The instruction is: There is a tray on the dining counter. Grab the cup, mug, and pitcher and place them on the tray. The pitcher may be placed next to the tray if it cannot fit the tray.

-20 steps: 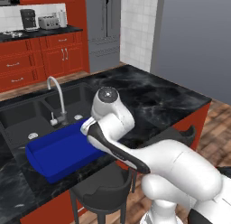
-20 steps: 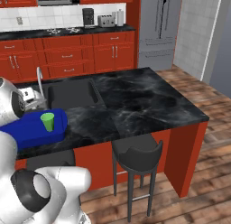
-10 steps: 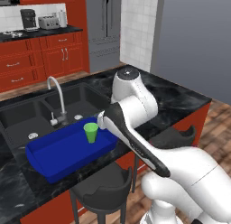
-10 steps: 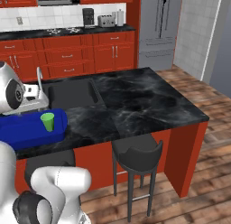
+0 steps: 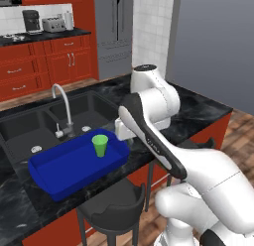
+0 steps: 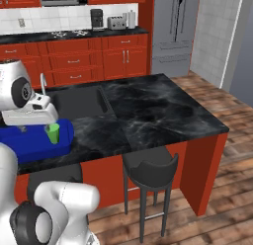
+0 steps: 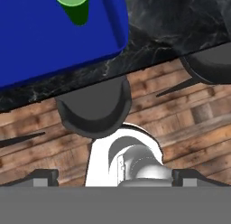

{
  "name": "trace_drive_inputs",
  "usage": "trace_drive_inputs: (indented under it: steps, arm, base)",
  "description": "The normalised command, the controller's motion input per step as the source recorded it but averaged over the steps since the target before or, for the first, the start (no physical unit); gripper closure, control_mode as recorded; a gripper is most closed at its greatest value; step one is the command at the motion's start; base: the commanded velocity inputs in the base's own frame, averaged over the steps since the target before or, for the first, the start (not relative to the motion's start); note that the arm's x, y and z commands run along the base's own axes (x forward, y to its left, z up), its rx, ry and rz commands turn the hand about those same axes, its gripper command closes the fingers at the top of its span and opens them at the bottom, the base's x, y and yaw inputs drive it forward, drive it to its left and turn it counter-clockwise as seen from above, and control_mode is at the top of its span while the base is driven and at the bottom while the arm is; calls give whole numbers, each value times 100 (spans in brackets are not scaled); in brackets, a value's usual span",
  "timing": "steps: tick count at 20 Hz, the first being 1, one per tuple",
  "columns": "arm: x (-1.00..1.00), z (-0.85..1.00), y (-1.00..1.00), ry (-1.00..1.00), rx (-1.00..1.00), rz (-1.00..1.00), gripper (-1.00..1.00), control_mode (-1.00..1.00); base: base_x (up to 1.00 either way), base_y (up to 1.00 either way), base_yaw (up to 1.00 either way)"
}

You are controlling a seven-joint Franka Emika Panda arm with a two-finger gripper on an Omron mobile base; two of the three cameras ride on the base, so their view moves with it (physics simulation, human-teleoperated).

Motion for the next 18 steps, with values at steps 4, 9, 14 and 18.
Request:
trace_drive_inputs:
  steps: [4, 9, 14, 18]
  arm:
    - [0, -13, -18, 20, 1, -6, -100, -100]
    - [-7, -10, -6, 3, 0, -5, -100, 100]
    - [0, 0, 0, 0, 0, 0, -100, 100]
    - [0, 0, 0, 0, 0, 0, -100, 100]
  base:
    - [0, 0, 0]
    - [-10, 0, -1]
    - [-98, -5, -9]
    - [-100, 0, -6]
